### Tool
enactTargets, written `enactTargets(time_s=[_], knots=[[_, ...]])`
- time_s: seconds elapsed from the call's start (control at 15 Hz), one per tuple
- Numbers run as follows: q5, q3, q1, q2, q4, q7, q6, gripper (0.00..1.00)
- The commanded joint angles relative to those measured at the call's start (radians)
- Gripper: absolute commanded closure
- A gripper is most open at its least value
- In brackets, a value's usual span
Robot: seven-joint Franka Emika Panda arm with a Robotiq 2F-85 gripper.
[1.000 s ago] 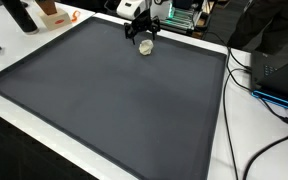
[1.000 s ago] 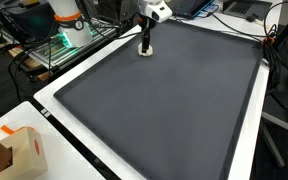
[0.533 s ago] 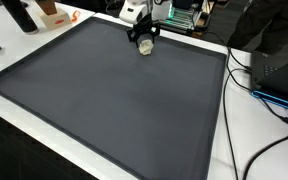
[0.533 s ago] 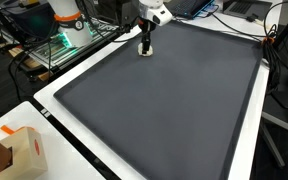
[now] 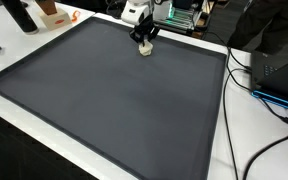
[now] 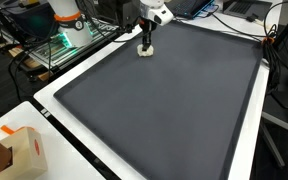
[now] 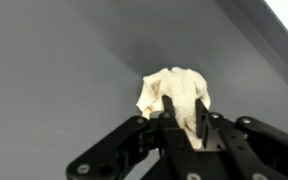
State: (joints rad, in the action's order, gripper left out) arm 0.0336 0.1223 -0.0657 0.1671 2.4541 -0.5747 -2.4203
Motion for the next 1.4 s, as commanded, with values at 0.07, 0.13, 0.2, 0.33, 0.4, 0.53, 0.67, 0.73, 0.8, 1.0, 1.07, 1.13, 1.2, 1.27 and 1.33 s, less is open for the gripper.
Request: enactTargets(time_s=[0.07,0.13,0.2,0.33,0.4,0.53,0.67,0.73,0.8,1.0,1.07,1.13,1.2,1.27,1.33], knots=[[0.013,0.01,0.016,0.023,-0.012,-0.031,-0.005,0.96],[0.013,0.01,0.016,0.023,-0.012,-0.032,-0.005,0.98],[0.013,0.01,0.016,0.023,-0.013,-0.034,-0.005,0.96],[0.01,0.01,0.017,0.024,-0.014,-0.038,-0.006,0.97],[0.01,0.01,0.017,0.024,-0.015,-0.04,-0.005,0.97],[0.007,0.01,0.016,0.023,-0.015,-0.039,-0.006,0.97],[0.004,0.008,0.015,0.022,-0.014,-0.027,-0.01,0.97],[0.004,0.008,0.015,0.022,-0.013,-0.027,-0.011,0.97],[0.004,0.008,0.015,0.022,-0.013,-0.027,-0.011,0.97],[0.004,0.006,0.016,0.022,-0.016,-0.023,-0.003,0.97],[0.012,0.007,0.018,0.023,-0.018,-0.023,0.003,0.62],[0.01,0.006,0.018,0.022,-0.018,-0.019,0.002,0.61],[0.012,0.005,0.019,0.022,-0.019,-0.015,0.004,0.54],[0.014,0.006,0.022,0.022,-0.02,-0.017,0.003,0.48],[0.012,0.005,0.023,0.023,-0.021,-0.015,0.004,0.39]])
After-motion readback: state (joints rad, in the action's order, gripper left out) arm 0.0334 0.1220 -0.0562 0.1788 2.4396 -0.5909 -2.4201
